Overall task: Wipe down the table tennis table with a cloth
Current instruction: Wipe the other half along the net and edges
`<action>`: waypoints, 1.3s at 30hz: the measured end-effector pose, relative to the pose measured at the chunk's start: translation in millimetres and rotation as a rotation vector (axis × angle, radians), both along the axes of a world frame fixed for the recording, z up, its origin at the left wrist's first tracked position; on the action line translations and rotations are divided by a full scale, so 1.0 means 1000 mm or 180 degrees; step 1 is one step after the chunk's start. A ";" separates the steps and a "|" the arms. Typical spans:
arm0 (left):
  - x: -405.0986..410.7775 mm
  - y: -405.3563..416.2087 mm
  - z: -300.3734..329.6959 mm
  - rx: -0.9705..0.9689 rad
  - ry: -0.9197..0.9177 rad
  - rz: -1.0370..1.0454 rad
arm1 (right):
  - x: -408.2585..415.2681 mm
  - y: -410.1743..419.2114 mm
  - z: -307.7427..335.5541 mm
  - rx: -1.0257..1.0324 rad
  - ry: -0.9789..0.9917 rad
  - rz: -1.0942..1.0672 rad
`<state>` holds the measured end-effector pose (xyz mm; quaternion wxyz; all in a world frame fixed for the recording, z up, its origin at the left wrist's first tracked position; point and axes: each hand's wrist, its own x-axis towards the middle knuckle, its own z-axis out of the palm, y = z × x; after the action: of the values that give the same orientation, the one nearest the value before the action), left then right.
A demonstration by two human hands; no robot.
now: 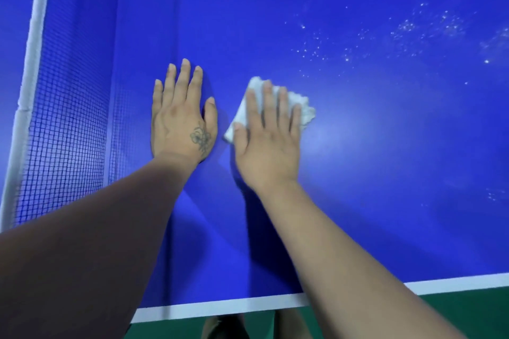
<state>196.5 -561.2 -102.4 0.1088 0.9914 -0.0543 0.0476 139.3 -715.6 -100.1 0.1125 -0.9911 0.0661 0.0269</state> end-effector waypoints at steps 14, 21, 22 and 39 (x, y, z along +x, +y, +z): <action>0.070 -0.060 0.002 0.0301 0.0172 0.0416 | -0.062 -0.131 0.008 -0.0080 0.0293 -0.0339; 0.072 -0.058 -0.001 0.0218 0.0030 0.0440 | 0.073 -0.104 0.000 0.0025 0.0121 -0.0485; 0.072 -0.059 -0.001 0.0198 0.0018 0.0443 | 0.086 -0.092 0.001 0.0057 0.0085 -0.0327; 0.076 -0.057 0.001 0.0064 0.0017 0.0444 | 0.035 -0.159 0.009 -0.0151 0.0295 -0.0153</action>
<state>272.1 -618.6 -101.3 0.0955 0.9940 0.0147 0.0519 174.8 -874.6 -91.0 0.0865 -0.9893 0.0957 0.0684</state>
